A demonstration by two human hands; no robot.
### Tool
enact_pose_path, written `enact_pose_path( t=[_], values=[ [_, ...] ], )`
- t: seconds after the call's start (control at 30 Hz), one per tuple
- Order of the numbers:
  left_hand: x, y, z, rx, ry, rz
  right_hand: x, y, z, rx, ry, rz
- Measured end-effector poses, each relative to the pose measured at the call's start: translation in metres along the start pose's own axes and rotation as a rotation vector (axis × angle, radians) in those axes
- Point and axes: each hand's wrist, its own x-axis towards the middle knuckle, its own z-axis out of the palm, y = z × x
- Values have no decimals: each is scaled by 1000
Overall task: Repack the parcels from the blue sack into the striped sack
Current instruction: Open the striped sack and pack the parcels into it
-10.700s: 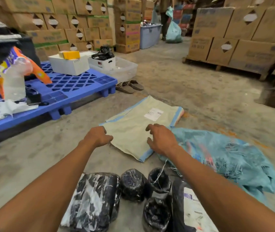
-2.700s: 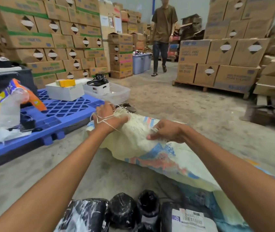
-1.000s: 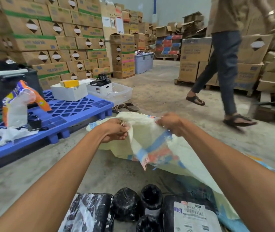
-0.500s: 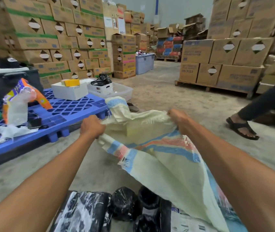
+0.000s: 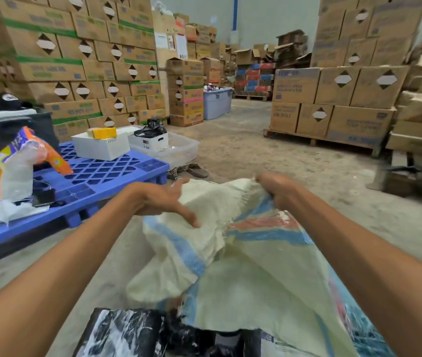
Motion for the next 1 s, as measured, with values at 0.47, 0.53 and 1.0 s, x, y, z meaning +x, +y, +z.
enact_pose_path(
  t=[0.47, 0.53, 1.0],
  values=[
    [33, -13, 12, -990, 245, 32, -4, 1, 43, -376, 209, -427],
    [38, -5, 12, -1162, 321, 26, -21, -4, 56, -491, 431, -989],
    [19, -23, -24, -866, 299, 47, -2, 33, 33, -464, -95, -395]
  ],
)
